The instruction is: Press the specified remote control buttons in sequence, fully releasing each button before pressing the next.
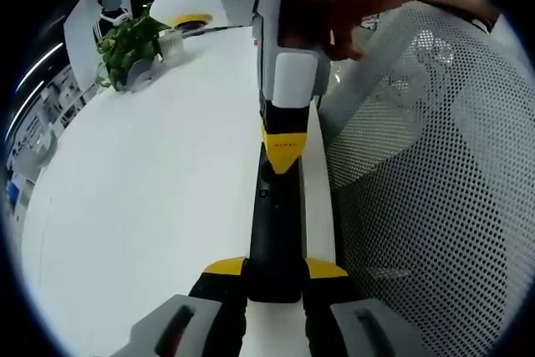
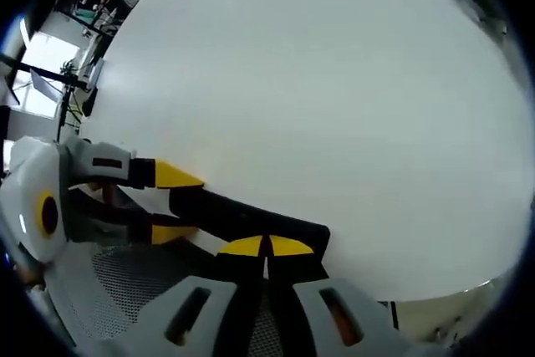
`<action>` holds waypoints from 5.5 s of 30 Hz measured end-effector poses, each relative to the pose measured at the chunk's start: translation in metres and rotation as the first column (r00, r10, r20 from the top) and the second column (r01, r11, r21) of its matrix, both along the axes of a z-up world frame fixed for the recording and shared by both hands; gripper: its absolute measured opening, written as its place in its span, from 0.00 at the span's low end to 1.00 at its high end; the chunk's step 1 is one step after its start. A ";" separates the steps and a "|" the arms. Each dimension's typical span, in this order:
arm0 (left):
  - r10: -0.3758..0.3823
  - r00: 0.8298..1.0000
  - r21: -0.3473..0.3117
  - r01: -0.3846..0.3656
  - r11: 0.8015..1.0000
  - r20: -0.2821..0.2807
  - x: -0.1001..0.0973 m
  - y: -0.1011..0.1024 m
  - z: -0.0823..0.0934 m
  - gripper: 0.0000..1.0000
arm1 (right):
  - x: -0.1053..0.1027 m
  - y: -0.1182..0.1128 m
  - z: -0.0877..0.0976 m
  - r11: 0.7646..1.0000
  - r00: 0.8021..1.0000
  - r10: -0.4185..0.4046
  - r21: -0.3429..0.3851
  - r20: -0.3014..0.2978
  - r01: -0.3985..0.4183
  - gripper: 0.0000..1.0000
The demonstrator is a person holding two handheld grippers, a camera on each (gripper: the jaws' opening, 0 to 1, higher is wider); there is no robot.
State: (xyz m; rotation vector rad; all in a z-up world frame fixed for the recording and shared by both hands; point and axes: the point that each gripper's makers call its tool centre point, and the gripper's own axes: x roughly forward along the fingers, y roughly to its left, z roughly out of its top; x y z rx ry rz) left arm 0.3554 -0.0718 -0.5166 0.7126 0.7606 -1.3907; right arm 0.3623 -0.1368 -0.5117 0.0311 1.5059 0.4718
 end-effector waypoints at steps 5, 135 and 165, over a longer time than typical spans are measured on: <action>-0.004 1.000 -0.005 0.004 1.000 -0.001 0.000 0.000 0.000 0.25 | 0.007 0.008 0.001 1.000 1.000 0.015 0.008 -0.004 -0.015 0.00; 0.018 1.000 -0.022 -0.018 1.000 -0.001 0.001 -0.001 0.000 0.25 | -0.001 0.016 -0.001 0.992 0.992 0.118 -0.049 -0.051 -0.121 0.00; 0.033 0.999 -0.030 -0.033 0.999 -0.001 0.001 -0.003 0.000 0.25 | -0.003 0.018 -0.002 0.954 0.934 0.298 -0.040 0.199 -0.296 0.00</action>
